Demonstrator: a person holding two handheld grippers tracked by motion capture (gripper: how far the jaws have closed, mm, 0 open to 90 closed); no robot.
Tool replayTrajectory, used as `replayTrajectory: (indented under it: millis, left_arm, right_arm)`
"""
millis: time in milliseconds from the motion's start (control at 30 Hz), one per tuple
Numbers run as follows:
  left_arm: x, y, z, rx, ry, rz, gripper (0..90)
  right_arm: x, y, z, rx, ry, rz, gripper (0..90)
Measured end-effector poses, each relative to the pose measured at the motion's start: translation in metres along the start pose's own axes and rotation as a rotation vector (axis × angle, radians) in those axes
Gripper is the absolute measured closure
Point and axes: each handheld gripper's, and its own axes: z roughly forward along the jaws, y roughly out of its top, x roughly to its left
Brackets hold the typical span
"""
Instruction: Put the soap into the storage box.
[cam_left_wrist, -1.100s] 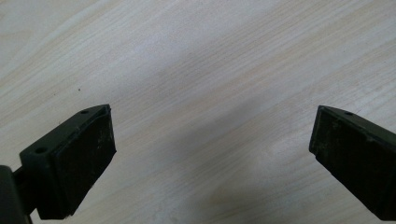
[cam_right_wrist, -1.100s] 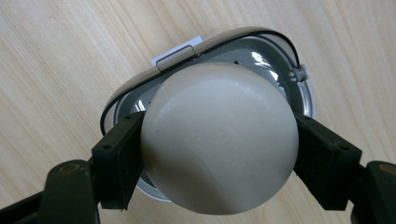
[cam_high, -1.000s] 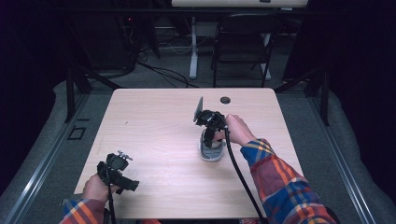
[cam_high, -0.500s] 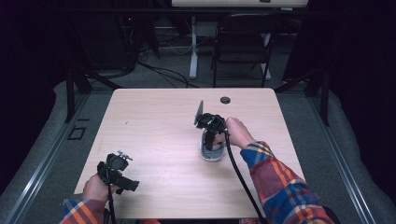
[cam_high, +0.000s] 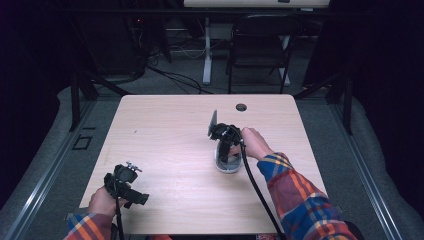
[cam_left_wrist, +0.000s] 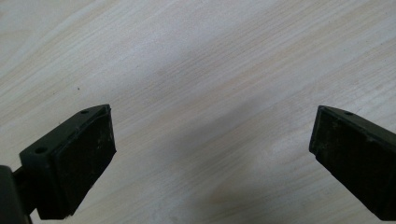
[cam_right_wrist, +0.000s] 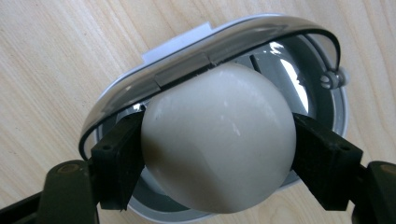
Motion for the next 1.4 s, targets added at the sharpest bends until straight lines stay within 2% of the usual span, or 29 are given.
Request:
replayTrajectory:
  millis: [133,267,467,733,900,967,1200,1300,1400]
  left_arm:
    - [0.0,0.0,0.0,-0.001,0.001,0.002,0.0]
    - [0.0,0.0,0.0,0.001,0.0,0.002,0.0]
    - [-0.001,0.0,0.0,0.002,0.002,0.003,0.0]
    - [-0.001,0.0,0.0,0.003,0.0,0.004,0.0]
    - [-0.001,0.0,0.0,0.004,0.0,0.007,0.0]
    - [-0.001,0.0,0.0,0.004,0.0,0.007,0.0]
    - [-0.001,0.001,0.001,0.006,-0.001,0.005,0.0]
    - [-0.001,0.001,0.001,0.006,-0.001,0.005,0.0]
    - [-0.001,0.001,0.0,0.008,-0.001,0.006,0.0]
  right_arm:
    - [0.0,-0.002,-0.003,-0.01,-0.008,-0.003,23.2]
    - [0.0,-0.006,-0.009,-0.025,-0.022,0.017,18.6]
    - [0.0,-0.014,-0.021,-0.052,-0.043,0.023,15.2]
    - [-0.002,-0.031,-0.035,-0.116,-0.026,0.051,13.7]
    - [-0.005,-0.044,-0.039,-0.136,-0.021,0.066,9.7]
    - [-0.006,-0.047,-0.041,-0.126,-0.022,0.068,9.4]
    - [-0.012,-0.076,-0.04,-0.151,-0.016,0.115,5.8]
    - [-0.015,-0.085,-0.038,-0.141,-0.022,0.119,4.9]
    - [-0.019,-0.102,-0.033,-0.145,-0.015,0.144,2.3]
